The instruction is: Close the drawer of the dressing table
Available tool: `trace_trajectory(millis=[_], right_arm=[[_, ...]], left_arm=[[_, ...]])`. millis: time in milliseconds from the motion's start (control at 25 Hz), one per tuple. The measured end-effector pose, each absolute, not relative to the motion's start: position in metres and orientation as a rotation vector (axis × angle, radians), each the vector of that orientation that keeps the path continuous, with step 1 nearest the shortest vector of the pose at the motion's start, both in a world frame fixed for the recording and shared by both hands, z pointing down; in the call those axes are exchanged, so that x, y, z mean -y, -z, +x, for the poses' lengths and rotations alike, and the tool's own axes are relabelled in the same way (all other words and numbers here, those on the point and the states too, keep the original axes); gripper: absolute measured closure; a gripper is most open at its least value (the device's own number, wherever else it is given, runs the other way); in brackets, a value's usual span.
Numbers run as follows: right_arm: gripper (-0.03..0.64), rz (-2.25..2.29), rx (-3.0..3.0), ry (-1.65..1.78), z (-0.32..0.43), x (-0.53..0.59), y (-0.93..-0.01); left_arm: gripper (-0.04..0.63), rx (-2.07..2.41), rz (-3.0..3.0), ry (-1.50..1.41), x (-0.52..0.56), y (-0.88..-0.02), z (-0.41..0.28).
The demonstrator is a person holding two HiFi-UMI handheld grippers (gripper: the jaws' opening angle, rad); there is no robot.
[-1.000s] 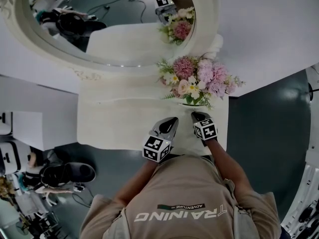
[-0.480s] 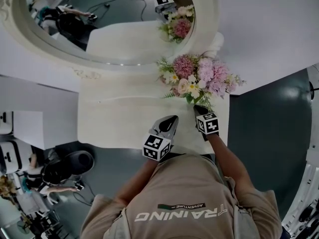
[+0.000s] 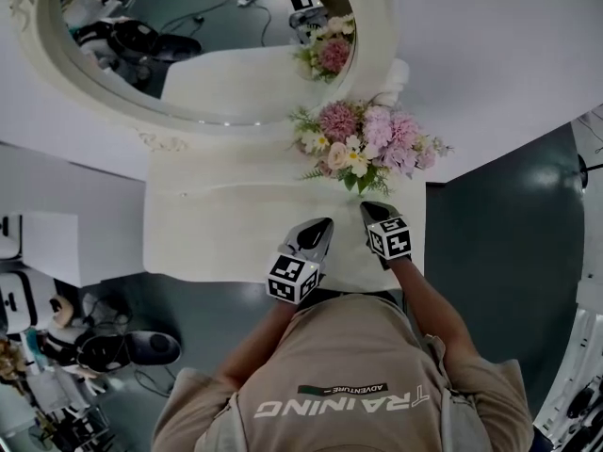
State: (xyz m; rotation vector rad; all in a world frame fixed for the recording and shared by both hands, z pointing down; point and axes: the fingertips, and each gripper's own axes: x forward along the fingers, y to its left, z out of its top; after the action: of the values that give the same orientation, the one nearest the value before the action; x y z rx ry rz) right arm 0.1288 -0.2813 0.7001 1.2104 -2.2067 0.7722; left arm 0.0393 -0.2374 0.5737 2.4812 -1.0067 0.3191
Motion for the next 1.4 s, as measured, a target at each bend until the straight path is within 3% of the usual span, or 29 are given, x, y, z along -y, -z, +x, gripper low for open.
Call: trace_trajectory(millis=[760,1400], right_arm=[[0.615,1.301,2.471,-0.427,0.169,0.197,-0.535],[0.615,1.453,2.632,-0.058,0.184,0.187,-0.393]], left_arm=[[0.577,0.995,2.563,-0.19,0.217,-0.524,0.061],[0.577,0.995,2.71,0.16,0.219,-0.387,0.054]])
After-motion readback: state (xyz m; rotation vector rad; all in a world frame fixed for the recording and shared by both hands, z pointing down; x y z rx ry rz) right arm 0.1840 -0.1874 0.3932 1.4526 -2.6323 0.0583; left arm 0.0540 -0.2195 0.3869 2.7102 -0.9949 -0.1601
